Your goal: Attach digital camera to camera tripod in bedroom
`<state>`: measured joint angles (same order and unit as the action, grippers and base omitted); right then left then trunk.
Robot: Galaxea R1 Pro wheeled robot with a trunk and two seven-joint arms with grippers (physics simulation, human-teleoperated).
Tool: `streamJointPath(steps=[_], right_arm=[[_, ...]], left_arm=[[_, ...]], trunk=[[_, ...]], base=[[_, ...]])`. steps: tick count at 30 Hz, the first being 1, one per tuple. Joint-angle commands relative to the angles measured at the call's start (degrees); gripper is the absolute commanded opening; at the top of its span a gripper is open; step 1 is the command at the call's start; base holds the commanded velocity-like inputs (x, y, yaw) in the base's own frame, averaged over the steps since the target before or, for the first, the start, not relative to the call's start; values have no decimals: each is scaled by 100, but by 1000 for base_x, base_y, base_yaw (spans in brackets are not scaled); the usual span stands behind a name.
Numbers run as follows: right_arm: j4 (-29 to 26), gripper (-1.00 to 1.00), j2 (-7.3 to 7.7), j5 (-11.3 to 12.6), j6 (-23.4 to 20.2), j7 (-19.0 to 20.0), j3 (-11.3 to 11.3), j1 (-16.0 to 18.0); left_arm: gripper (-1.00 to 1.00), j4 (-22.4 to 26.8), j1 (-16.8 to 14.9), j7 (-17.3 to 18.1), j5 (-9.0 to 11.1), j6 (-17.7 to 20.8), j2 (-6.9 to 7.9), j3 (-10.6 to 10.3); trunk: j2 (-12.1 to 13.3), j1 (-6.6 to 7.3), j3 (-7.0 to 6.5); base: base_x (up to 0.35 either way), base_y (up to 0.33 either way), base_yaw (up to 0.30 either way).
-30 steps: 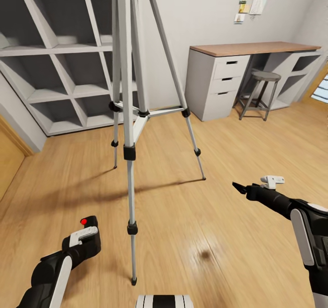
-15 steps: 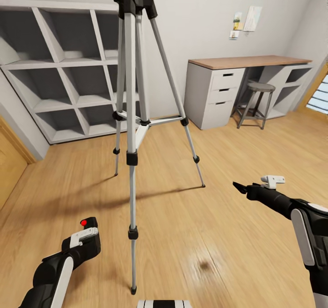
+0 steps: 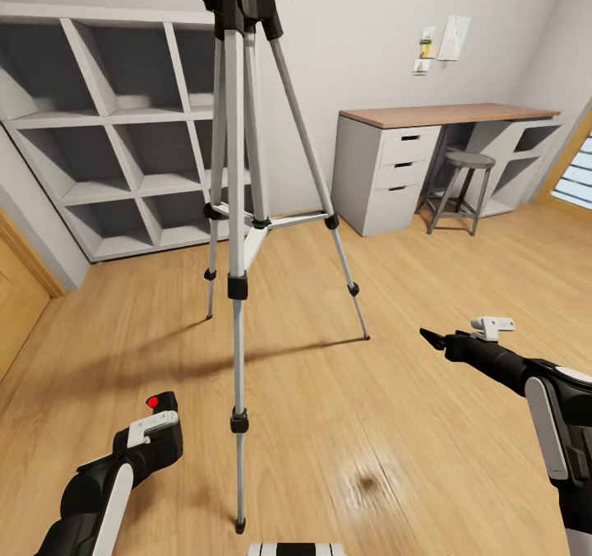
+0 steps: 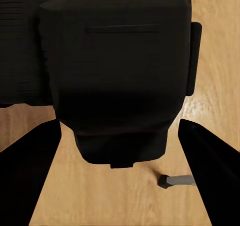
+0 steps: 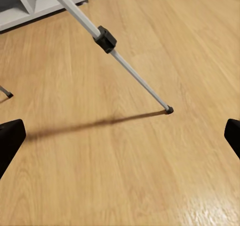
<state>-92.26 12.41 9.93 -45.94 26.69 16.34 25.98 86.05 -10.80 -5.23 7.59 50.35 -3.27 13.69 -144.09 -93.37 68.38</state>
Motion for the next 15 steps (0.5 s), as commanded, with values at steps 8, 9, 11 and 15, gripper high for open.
streamJointPath(steps=[8, 9, 11, 15], right_arm=[[-2, 100, -5, 27, -38, 4, -5, 4], [-2, 100, -5, 27, -38, 4, -5, 4], [-2, 100, -3, 27, -38, 3, -6, 4], [-2, 100, -2, 27, -38, 3, -7, 4]], left_arm=[[-100, 2, -2, -69, 58, 27, 1, -34], [-100, 1, -2, -70, 58, 27, 1, -36], [-100, 1, -2, -70, 58, 29, 1, -38], [-100, 0, -5, -71, 52, 34, 1, -41]], trunk=[[-2, 2, 5], [-2, 2, 5], [-2, 2, 5], [-2, 2, 5]], base=[[-107, -176, 0], [-193, -242, 0], [-211, -245, 0], [-238, -242, 0]])
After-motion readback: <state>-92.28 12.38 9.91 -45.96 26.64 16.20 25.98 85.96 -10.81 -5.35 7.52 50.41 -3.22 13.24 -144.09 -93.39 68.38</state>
